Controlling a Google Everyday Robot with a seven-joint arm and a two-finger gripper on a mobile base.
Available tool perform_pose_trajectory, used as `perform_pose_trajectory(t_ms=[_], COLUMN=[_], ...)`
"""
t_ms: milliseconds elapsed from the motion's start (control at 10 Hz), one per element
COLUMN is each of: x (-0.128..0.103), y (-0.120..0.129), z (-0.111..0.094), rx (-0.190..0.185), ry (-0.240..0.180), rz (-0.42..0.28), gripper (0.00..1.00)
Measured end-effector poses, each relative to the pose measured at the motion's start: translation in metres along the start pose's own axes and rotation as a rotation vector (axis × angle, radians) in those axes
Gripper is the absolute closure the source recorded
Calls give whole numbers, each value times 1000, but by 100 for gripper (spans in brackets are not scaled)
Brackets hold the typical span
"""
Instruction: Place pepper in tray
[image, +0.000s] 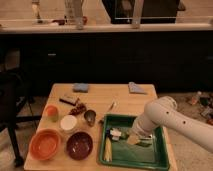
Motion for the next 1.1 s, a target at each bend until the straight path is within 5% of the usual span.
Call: perform_pose_trajectory(t_ms=[600,1100], x=[-1,-1], y=[0,0], z=[1,0], rx=[-1,-1], ry=[-1,-1], rz=[-1,-1], gripper=[23,20])
